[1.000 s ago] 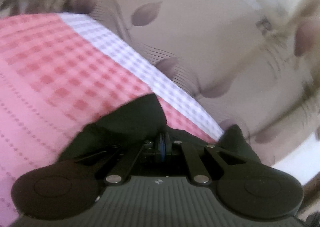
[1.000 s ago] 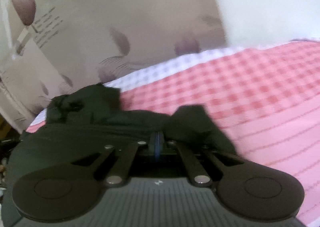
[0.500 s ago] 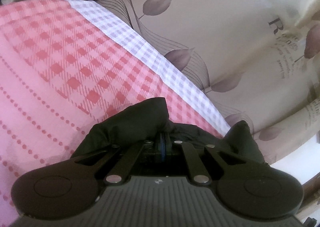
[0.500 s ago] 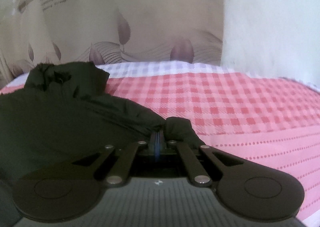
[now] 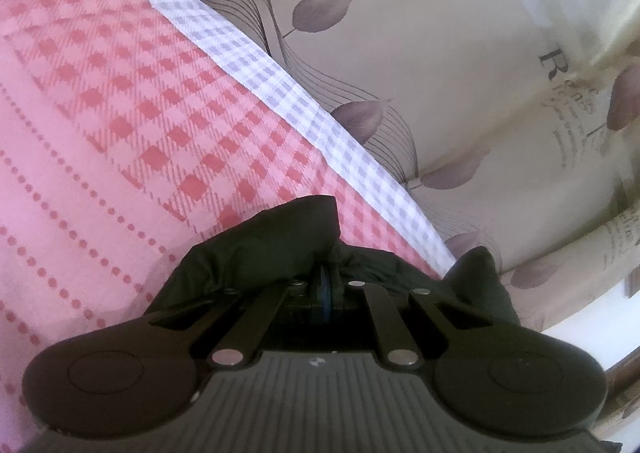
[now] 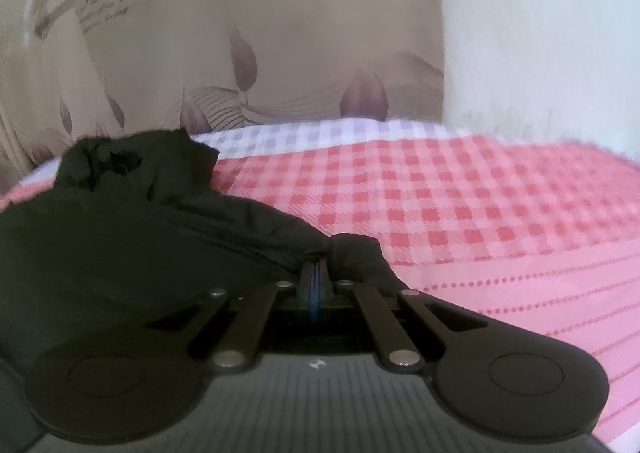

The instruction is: Fold large clothes

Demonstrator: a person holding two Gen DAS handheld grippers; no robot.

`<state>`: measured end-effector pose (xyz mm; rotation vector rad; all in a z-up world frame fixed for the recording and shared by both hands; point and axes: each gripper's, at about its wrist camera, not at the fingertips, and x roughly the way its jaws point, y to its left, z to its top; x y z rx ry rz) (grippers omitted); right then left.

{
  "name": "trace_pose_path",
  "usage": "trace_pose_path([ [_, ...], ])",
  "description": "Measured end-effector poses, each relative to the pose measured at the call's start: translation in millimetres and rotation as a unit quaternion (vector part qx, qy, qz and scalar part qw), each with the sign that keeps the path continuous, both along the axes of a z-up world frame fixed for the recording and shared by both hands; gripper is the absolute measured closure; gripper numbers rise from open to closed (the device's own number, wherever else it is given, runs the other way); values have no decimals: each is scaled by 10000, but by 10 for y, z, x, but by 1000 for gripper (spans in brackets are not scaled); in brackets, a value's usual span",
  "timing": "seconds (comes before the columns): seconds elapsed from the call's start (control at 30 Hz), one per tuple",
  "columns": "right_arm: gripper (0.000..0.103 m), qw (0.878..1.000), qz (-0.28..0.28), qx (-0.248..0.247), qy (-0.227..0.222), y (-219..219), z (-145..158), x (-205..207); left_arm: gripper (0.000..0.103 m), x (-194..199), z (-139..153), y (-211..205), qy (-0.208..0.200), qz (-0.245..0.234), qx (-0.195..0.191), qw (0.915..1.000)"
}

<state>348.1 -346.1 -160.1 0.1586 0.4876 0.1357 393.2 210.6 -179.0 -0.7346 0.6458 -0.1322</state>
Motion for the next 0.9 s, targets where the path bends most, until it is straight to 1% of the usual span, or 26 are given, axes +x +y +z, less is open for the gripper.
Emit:
trace_pose_path([
  [0.03,103,9999,25,161,28,-46,-7,21,91,-3,3,-2,0,2,2,10000],
  [0.17,103,9991,73,421,60,-116,-19,29,92,-21,15,-2,-5,3,26,10000],
  [0.23,103,9968,114,780,105,-205,-39,33,92,-17,11,1,-7,0,-12,10000],
  [0.27,103,9929,156,1165,159,-311,-66,46,92,-15,10,-1,-6,2,-33,10000],
  [0.33,103,9759,249,2145,327,-570,-164,90,92,-17,17,-5,-19,0,-26,10000],
  [0.4,103,9479,319,3144,416,-830,-307,120,92,-21,18,-5,-27,7,-17,10000],
  [0.43,103,9348,233,3525,368,-934,-369,103,92,-21,21,-7,-26,7,-6,10000],
  [0.47,100,9210,-168,3888,195,-1076,-421,12,92,-22,27,-10,-28,10,5,10000],
  [0.5,95,9208,-622,3850,-27,-1147,-396,-111,92,-25,24,-7,-31,12,4,10000],
  [0.53,95,9286,-989,3563,-309,-1185,-307,-261,92,-27,27,-8,-39,17,3,10000],
  [0.57,95,9340,-955,3398,-551,-1183,-232,-365,92,-29,24,-6,-46,18,5,10000],
  [0.6,95,9372,-746,3315,-788,-1157,-143,-484,92,-33,24,-8,-56,26,5,10000],
  [0.63,95,9419,-513,3190,-917,-1087,-48,-587,92,-34,23,-7,-62,29,7,10000],
  [0.67,95,9491,-323,2977,-972,-992,34,-654,92,-38,26,-8,-67,32,13,10000],
  [0.7,95,9603,-47,2611,-981,-838,122,-714,92,-40,29,-10,-73,34,17,10000],
  [0.73,94,9692,173,2287,-896,-680,178,-726,92,-42,28,-8,-75,35,11,10000],
  [0.77,94,9785,377,1903,-703,-480,212,-711,92,-42,27,-5,-75,36,11,10000],
  [0.83,95,9898,536,1261,-396,-156,208,-632,92,-48,26,-3,-78,39,39,10000],
  [0.87,96,9946,522,854,-270,-10,176,-570,92,-49,25,0,-79,42,33,10000],
  [0.9,99,9972,414,591,-202,100,121,-500,92,-50,22,3,-78,50,22,10000],
])
